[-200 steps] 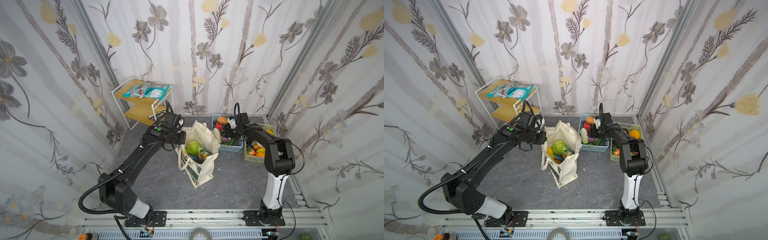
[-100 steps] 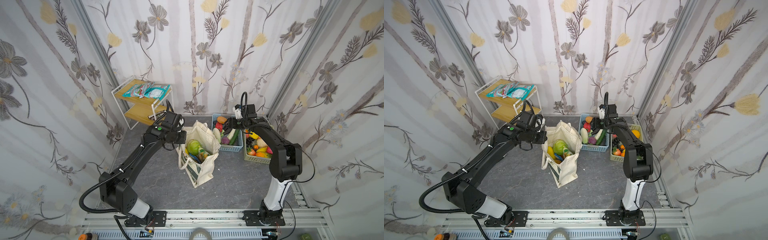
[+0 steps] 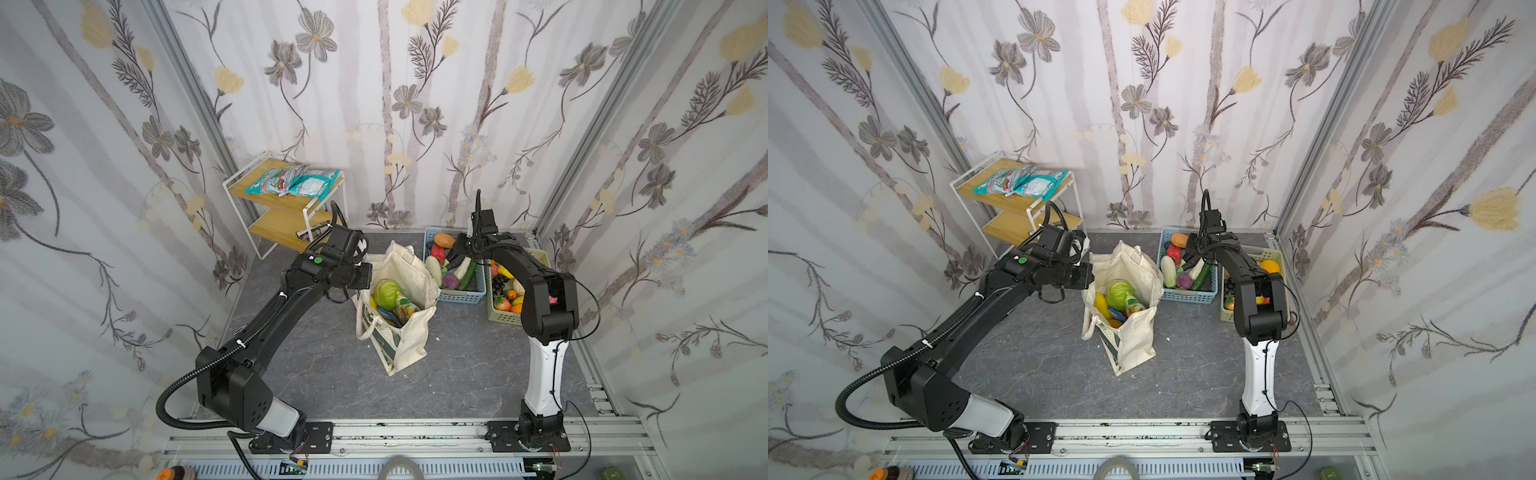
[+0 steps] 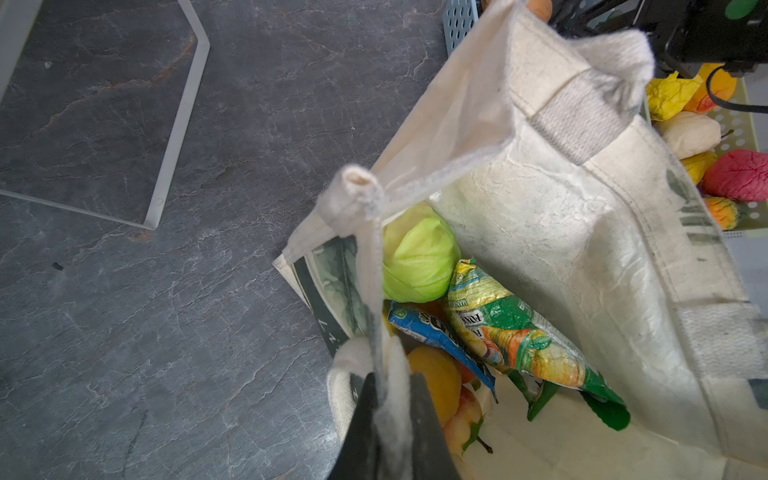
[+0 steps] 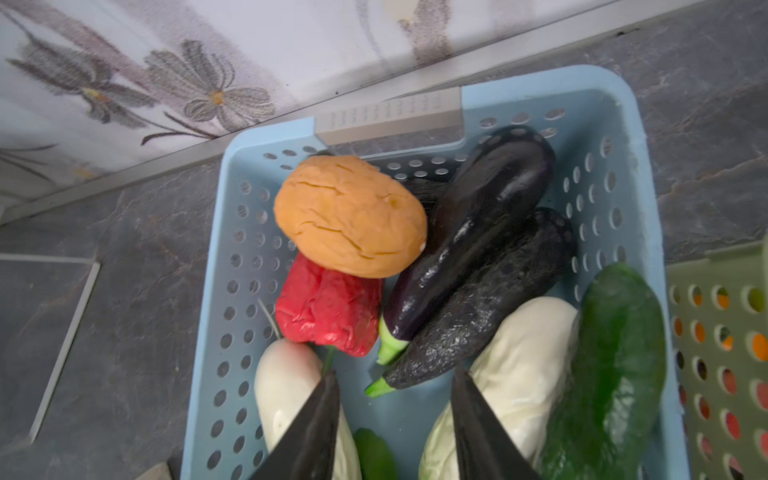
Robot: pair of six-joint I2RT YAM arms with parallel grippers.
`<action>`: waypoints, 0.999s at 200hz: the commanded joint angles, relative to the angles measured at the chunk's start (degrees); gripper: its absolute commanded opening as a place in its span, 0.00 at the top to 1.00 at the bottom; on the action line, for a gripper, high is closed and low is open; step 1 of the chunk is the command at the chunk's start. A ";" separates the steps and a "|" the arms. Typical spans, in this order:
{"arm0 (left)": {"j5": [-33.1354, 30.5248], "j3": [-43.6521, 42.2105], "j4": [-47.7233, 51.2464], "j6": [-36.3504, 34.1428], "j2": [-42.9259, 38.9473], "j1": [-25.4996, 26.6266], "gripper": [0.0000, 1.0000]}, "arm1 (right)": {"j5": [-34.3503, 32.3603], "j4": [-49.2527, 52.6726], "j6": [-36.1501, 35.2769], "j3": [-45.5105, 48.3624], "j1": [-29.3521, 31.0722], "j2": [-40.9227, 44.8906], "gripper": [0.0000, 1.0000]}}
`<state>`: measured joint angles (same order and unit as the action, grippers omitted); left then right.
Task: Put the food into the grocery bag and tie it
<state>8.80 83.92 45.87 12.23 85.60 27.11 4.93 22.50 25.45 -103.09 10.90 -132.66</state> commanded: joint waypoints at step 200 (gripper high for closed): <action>1.05 -2.66 -1.53 0.95 -1.58 -0.13 1.00 | -5.89 15.22 -5.56 -7.89 1.76 -4.38 0.51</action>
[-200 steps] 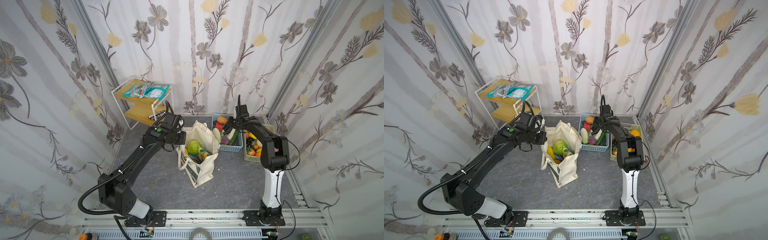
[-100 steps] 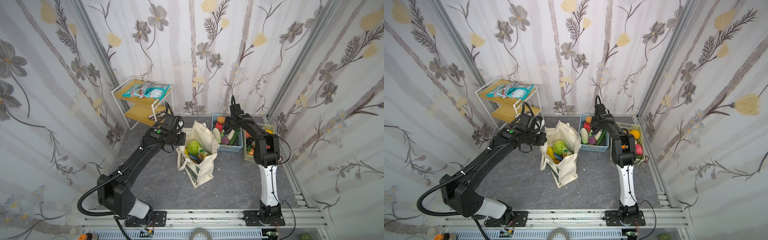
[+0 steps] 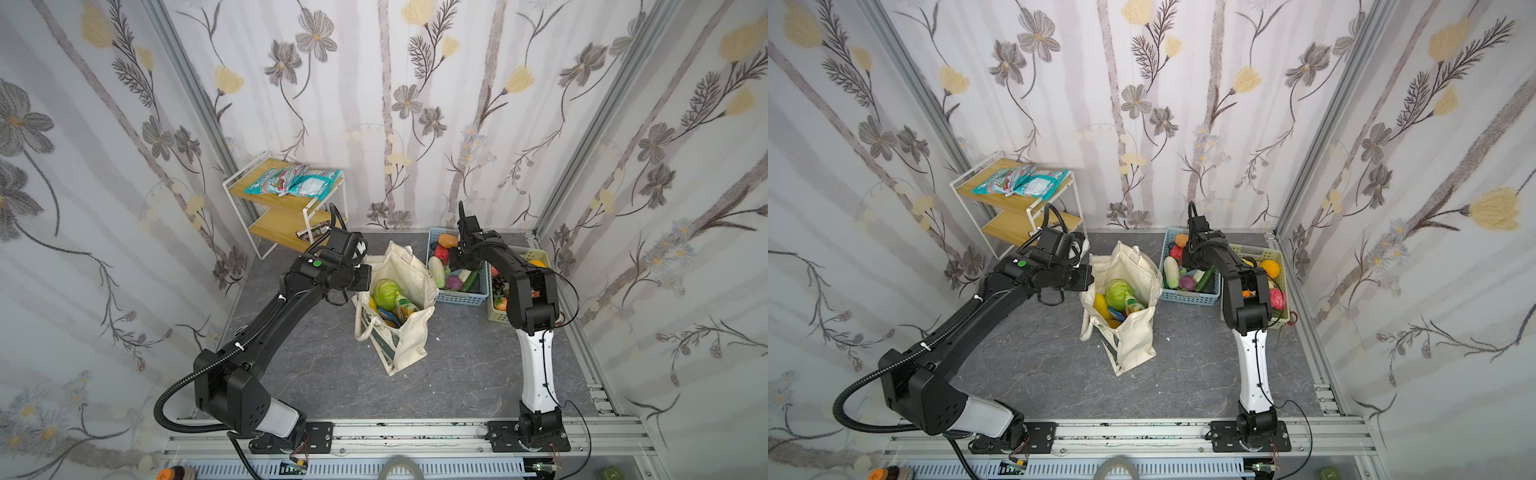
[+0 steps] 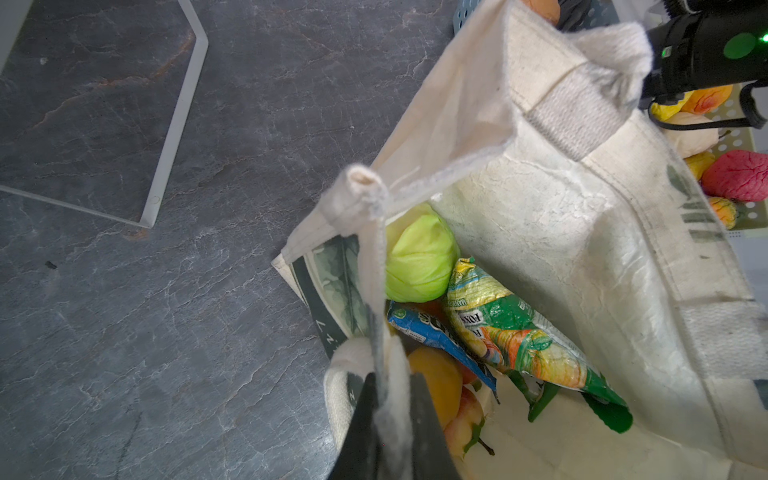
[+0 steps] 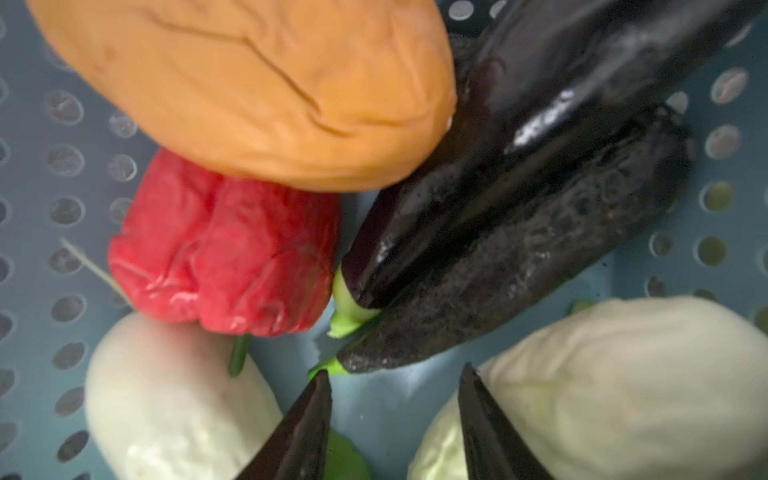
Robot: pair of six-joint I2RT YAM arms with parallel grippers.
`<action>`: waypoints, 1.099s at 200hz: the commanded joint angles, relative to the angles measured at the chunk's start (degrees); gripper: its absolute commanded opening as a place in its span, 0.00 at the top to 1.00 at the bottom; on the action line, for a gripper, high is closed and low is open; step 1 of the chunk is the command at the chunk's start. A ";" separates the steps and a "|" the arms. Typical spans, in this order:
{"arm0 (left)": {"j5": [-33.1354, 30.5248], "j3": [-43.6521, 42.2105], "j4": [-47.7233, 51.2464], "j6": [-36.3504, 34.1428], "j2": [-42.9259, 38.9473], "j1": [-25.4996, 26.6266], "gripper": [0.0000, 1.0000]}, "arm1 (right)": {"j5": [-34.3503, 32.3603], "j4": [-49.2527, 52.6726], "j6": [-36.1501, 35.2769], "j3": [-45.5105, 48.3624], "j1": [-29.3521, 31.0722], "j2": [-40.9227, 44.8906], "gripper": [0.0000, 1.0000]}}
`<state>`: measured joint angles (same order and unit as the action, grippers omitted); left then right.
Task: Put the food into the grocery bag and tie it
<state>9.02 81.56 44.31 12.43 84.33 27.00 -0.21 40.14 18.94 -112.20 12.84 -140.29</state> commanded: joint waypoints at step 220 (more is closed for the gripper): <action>1.08 1.27 1.70 0.31 1.26 -0.22 1.00 | 3.32 -10.45 13.32 -12.07 -6.16 -9.65 0.53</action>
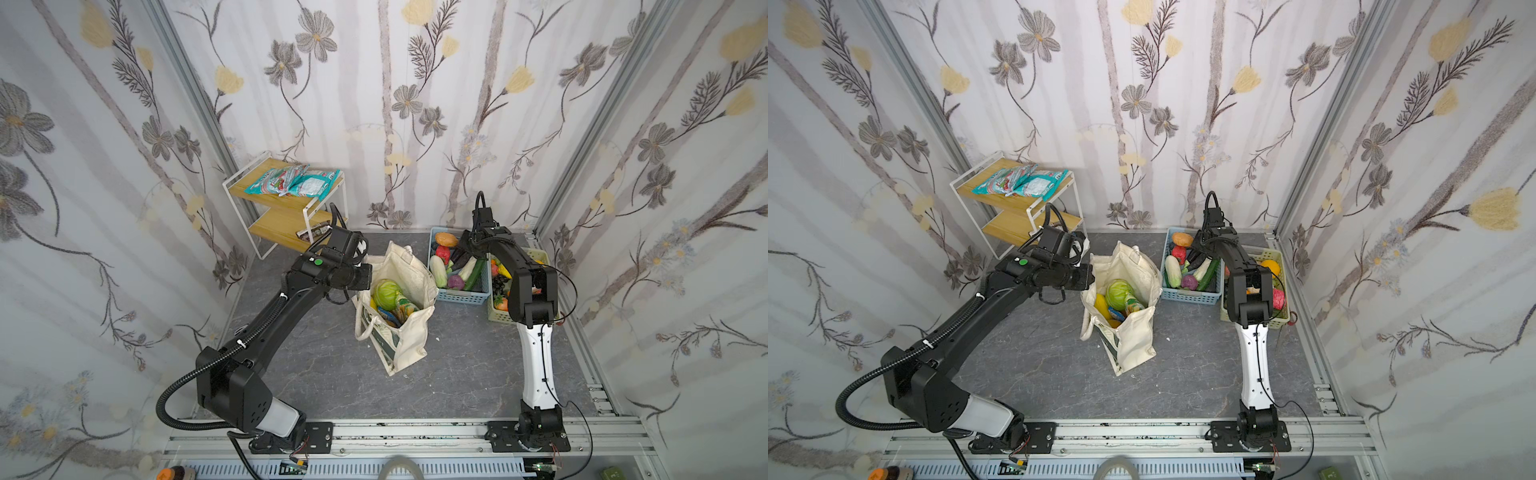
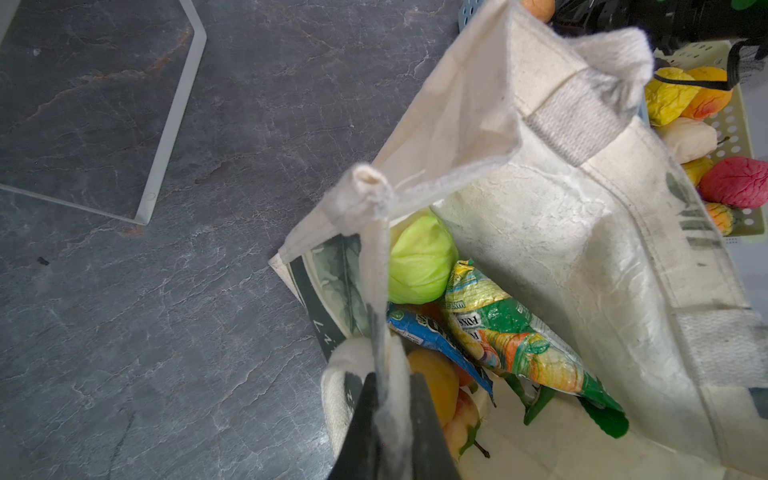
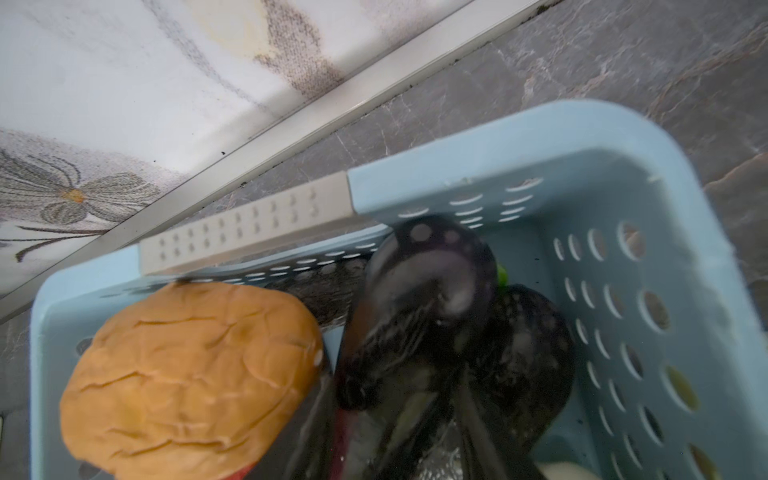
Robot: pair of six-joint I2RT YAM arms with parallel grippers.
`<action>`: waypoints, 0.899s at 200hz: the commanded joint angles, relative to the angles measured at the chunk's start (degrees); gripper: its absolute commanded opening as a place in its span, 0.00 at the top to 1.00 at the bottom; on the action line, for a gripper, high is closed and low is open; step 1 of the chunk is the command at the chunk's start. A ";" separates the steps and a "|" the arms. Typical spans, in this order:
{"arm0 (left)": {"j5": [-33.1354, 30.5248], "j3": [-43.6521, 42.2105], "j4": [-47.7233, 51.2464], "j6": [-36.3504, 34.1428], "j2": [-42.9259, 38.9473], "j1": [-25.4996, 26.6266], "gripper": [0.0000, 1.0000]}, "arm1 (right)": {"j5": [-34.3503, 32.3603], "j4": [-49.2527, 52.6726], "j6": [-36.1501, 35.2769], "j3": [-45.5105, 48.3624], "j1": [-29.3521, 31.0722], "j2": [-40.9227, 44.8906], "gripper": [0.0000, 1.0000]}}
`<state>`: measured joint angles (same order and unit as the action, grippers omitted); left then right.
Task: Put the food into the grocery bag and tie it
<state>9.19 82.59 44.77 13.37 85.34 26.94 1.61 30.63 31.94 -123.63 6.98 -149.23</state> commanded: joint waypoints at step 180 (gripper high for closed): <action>0.22 -0.36 2.36 -0.88 -0.52 -1.70 1.00 | 5.78 -0.68 -8.21 -1.31 -1.49 -0.78 0.41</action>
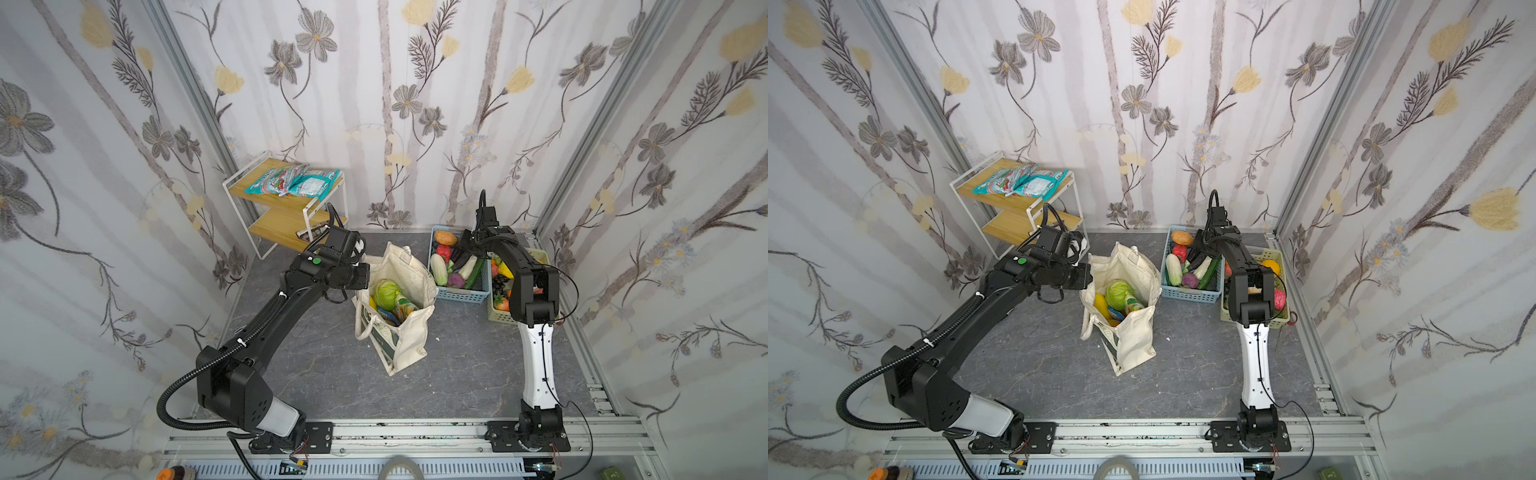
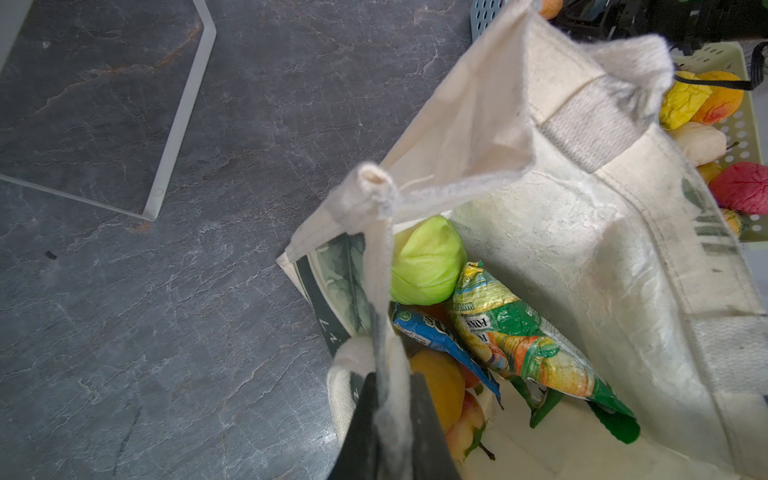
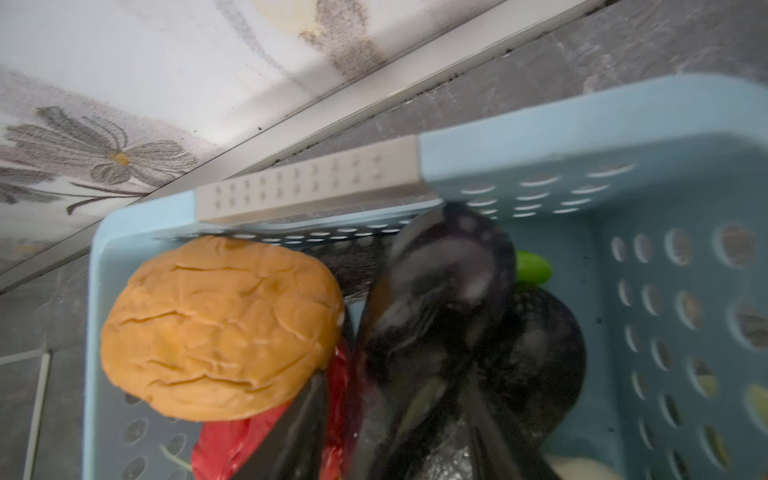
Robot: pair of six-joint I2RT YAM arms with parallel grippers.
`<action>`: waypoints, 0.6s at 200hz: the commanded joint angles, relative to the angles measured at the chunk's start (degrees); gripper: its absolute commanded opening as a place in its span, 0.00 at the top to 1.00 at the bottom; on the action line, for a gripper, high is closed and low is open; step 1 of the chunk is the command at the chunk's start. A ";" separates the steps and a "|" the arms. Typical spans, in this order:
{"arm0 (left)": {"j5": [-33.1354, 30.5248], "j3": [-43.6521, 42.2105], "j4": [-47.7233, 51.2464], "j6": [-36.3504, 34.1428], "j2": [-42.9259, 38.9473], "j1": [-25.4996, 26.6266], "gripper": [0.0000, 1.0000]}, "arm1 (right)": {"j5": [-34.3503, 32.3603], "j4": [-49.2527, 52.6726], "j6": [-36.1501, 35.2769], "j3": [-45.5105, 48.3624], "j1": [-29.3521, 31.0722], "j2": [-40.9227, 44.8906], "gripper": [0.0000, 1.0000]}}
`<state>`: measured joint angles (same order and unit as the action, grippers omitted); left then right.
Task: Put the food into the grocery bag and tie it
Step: 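Close the right gripper on the dark purple eggplant in the basket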
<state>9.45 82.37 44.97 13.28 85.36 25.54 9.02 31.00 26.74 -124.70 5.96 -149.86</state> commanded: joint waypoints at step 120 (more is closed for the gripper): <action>0.14 0.47 2.61 -0.09 1.74 -0.62 1.00 | 4.79 1.26 -6.45 -2.39 -2.08 -2.37 0.70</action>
<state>9.21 82.63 45.93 13.41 86.80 24.91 12.23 31.66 21.32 -126.69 3.95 -151.81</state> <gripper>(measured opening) 0.083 0.330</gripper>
